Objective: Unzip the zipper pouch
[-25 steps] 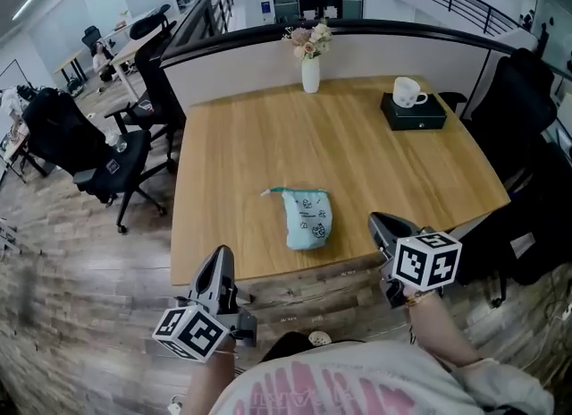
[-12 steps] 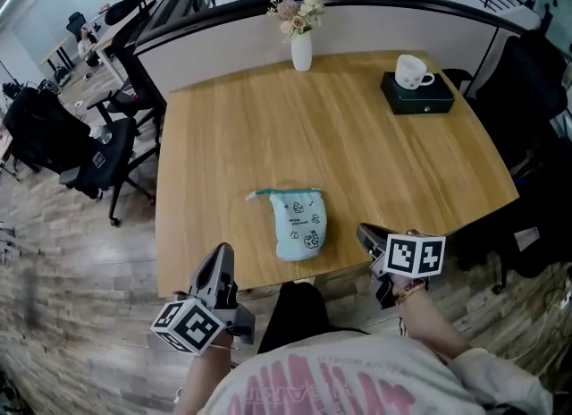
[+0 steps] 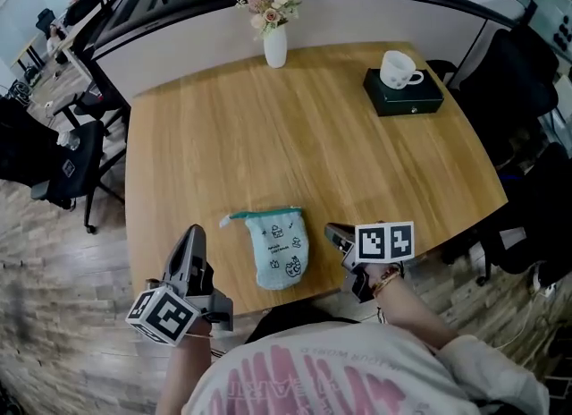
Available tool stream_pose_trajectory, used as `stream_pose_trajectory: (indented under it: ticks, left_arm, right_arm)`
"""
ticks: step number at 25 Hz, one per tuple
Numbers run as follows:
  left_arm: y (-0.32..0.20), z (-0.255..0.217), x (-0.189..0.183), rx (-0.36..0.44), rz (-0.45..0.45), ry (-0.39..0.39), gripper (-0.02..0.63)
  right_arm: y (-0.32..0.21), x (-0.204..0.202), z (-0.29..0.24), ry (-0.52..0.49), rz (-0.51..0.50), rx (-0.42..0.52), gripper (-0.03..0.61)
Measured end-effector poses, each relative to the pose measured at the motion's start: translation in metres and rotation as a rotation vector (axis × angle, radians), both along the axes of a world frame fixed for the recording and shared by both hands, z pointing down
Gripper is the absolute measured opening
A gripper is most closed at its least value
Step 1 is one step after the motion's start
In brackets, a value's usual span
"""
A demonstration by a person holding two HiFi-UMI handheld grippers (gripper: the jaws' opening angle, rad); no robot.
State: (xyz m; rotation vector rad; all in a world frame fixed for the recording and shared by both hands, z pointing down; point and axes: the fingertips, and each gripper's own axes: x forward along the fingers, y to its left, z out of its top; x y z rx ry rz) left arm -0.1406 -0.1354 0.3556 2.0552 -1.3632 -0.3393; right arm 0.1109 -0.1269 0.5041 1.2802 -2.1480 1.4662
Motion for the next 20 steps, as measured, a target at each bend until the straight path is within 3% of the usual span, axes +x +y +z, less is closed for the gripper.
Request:
stream_pose_trajectory:
  ticks: [4, 16, 20]
  left_arm:
    - [-0.018, 0.006, -0.002, -0.019, 0.003, -0.004, 0.002]
    - [-0.034, 0.008, -0.007, -0.019, -0.002, -0.004, 0.002]
    - [-0.033, 0.012, -0.011, -0.023, -0.008, 0.0, 0.002]
  right_arm:
    - [-0.014, -0.016, 0.004, -0.125, -0.02, -0.072, 0.124]
    - [-0.034, -0.071, 0.023, -0.155, -0.119, -0.203, 0.166]
    - [-0.039, -0.083, 0.027, -0.11, -0.141, -0.194, 0.131]
